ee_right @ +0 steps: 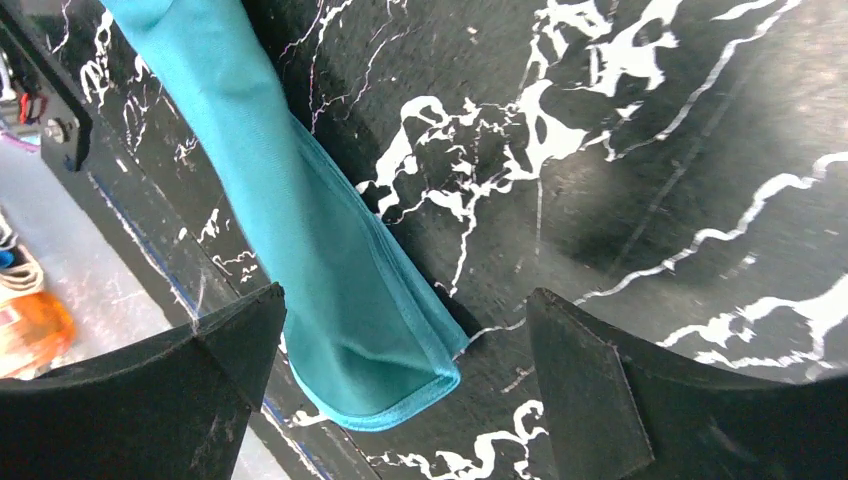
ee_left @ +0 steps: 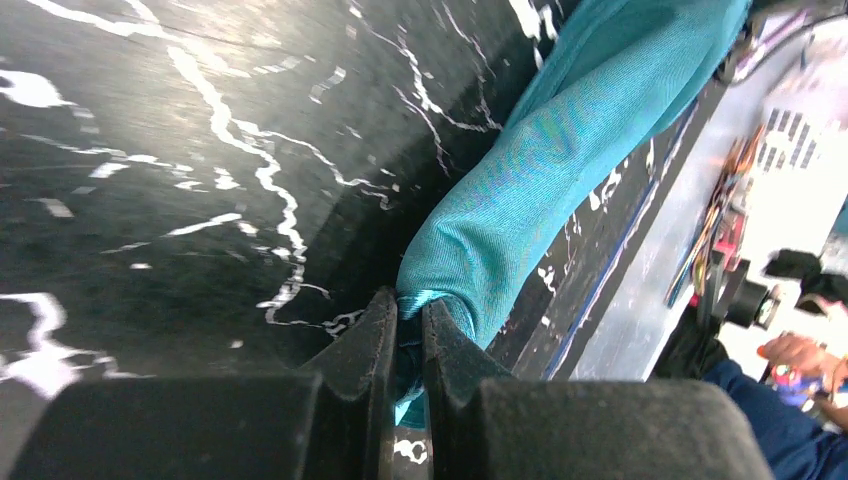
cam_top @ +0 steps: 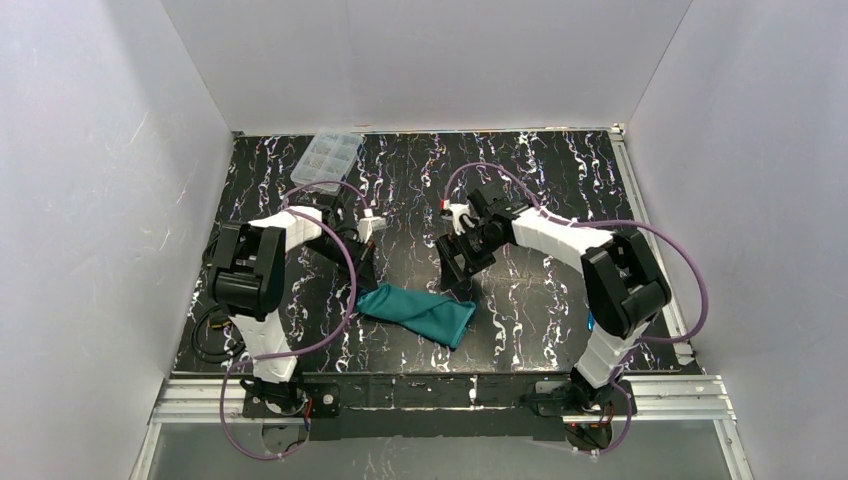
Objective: Fold the napkin into a case and place the utensils inside
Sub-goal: Turn over the smaller rectangle folded napkin at the center of the board, then move the fork to the corner of the board.
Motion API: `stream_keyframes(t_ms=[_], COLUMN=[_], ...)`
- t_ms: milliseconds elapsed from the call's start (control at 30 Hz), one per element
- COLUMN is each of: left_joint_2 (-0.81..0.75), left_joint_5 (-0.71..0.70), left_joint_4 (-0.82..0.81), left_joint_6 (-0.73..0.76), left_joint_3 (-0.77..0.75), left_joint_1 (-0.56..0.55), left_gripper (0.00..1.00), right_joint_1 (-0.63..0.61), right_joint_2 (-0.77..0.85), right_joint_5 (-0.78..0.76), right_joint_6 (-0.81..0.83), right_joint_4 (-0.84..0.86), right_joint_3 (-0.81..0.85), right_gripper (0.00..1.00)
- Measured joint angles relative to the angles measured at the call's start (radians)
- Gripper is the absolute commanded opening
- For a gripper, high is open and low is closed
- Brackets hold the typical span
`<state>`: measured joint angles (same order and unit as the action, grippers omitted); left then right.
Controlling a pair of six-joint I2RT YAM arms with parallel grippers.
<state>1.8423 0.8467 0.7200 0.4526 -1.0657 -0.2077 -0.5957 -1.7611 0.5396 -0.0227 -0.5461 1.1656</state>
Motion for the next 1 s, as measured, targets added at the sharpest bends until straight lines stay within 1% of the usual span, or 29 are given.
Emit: stream_keyframes(t_ms=[133, 300, 333, 400, 467, 500, 600, 633, 800, 1000], left_joint_2=[0.032, 0.070, 0.077, 0.085, 0.086, 0.085, 0.064, 0.047, -0.023, -0.079], left_joint_5=[-0.011, -0.034, -0.040, -0.051, -0.060, -0.056, -0.039, -0.036, -0.114, -0.201], left_joint_4=[-0.040, -0.058, -0.057, -0.054, -0.050, -0.040, -0.014, -0.002, 0.043, 0.140], left_joint_6=[-0.086, -0.161, -0.167, -0.173, -0.171, -0.176, -0.179, -0.178, -0.148, -0.080], left_joint_3=[-0.039, -0.054, -0.054, -0.054, -0.054, -0.056, -0.058, -0.062, -0.108, -0.190], left_joint_1=[0.028, 0.042, 0.042, 0.042, 0.042, 0.042, 0.042, 0.041, 0.065, 0.110], left_gripper=[0.00, 0.02, 0.08, 0.25, 0.37, 0.49, 0.95, 0.98, 0.98, 0.99], right_joint_1=[0.001, -0.005, -0.015, -0.043, -0.077, -0.092, -0.107, -0.106, -0.104, -0.104], right_joint_2=[0.082, 0.230, 0.252, 0.283, 0.308, 0.313, 0.293, 0.272, 0.162, 0.148], right_joint_5=[-0.070, -0.095, -0.097, -0.093, -0.079, -0.065, -0.039, -0.035, -0.032, -0.019], right_joint_6=[-0.024, -0.094, -0.115, -0.167, -0.238, -0.270, -0.354, -0.377, -0.417, -0.416], right_joint_4=[0.037, 0.089, 0.104, 0.166, 0.264, 0.309, 0.396, 0.409, 0.455, 0.458], right_joint_3=[-0.010, -0.048, -0.055, -0.085, -0.151, -0.193, -0.296, -0.319, -0.340, -0.310], right_gripper=[0.99, 0.99, 0.99, 0.99, 0.99, 0.99, 0.99, 0.99, 0.99, 0.99])
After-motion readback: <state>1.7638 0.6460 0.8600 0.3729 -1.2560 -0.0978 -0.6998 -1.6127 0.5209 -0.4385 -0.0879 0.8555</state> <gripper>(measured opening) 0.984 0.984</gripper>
